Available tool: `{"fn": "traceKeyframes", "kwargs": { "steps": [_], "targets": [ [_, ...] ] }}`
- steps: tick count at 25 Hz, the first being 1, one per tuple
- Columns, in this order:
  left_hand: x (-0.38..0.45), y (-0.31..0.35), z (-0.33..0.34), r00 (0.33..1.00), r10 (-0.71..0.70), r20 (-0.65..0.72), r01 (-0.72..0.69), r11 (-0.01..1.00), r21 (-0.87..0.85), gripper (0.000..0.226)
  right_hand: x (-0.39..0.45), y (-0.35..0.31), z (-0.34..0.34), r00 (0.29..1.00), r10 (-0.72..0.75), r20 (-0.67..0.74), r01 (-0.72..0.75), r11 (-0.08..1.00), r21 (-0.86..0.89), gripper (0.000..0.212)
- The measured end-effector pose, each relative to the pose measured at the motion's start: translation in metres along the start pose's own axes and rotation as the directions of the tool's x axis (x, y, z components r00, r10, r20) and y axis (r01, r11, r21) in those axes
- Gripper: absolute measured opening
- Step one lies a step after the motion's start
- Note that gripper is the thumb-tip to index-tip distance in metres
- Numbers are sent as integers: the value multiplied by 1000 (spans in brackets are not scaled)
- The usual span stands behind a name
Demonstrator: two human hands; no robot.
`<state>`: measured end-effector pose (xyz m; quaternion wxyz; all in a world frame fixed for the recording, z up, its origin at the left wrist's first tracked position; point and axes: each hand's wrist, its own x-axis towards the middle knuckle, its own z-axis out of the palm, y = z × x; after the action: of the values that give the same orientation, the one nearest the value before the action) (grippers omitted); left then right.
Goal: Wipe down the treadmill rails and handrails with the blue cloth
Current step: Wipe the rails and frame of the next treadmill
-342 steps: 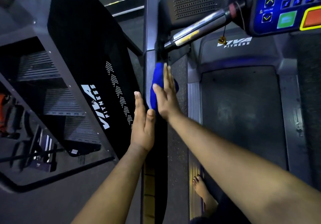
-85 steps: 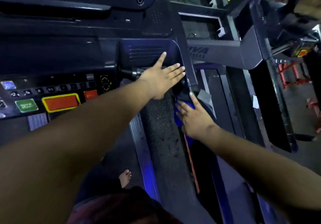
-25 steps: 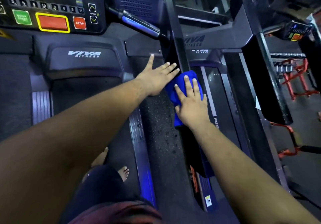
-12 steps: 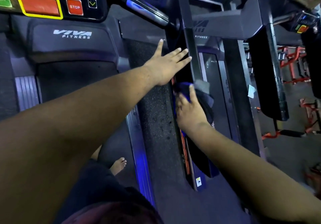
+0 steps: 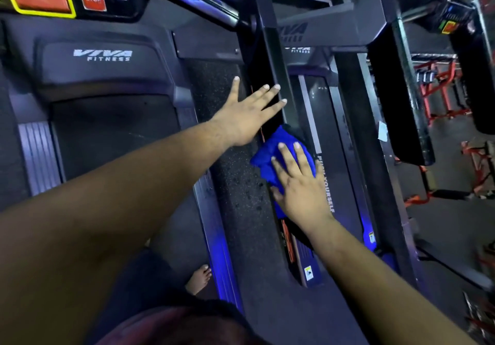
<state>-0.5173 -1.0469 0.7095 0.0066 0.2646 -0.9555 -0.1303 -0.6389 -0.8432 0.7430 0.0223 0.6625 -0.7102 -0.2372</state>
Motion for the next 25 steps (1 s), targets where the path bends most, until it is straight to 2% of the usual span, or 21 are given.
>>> {"fn": "traceKeyframes", "kwargs": {
  "steps": [2,4,7,9,11,12,14,16,18,19,20,22,25],
  "targets": [
    [-8,17,1,1000,20,4,-20,999,28,97,-41,10,10,1000,-7,2,7,999,44,76],
    [-18,36,3,1000,14,22,-15,999,46,91,-28,15,10,999,-39,-24,40,999,18,75],
    [-25,50,4,994,-103,25,103,995,10,79,15,4,-6,996,-78,-36,72,987,-147,59],
    [-31,64,7,981,-188,51,190,981,-29,83,1,2,1,978,-207,27,205,928,-311,51],
    [-41,78,14,972,-228,61,230,972,-43,91,-45,2,14,922,-358,146,386,843,-373,49],
    [-47,89,17,971,-234,57,237,970,-52,94,-70,6,23,903,-405,147,430,833,-349,47],
    [-61,114,22,972,-229,52,232,970,-76,93,-120,26,45,885,-465,24,458,859,-229,50],
    [-73,136,27,973,-224,57,228,969,-91,87,-145,47,60,902,-421,-94,416,907,-70,71],
    [-80,153,30,967,-248,63,254,959,-126,81,-129,52,59,947,-258,-190,292,939,180,84],
    [-80,159,28,961,-270,64,277,947,-162,77,-108,48,51,972,-126,-198,188,922,337,82],
    [-79,161,25,951,-304,60,310,927,-212,75,-89,42,41,989,-25,-145,88,888,452,80],
    [-78,163,19,925,-375,63,377,881,-284,76,-80,31,39,991,71,-113,0,845,534,79],
    [-76,166,10,942,-328,77,337,914,-228,80,-139,26,67,979,96,-181,23,828,560,81]
  ]
}}
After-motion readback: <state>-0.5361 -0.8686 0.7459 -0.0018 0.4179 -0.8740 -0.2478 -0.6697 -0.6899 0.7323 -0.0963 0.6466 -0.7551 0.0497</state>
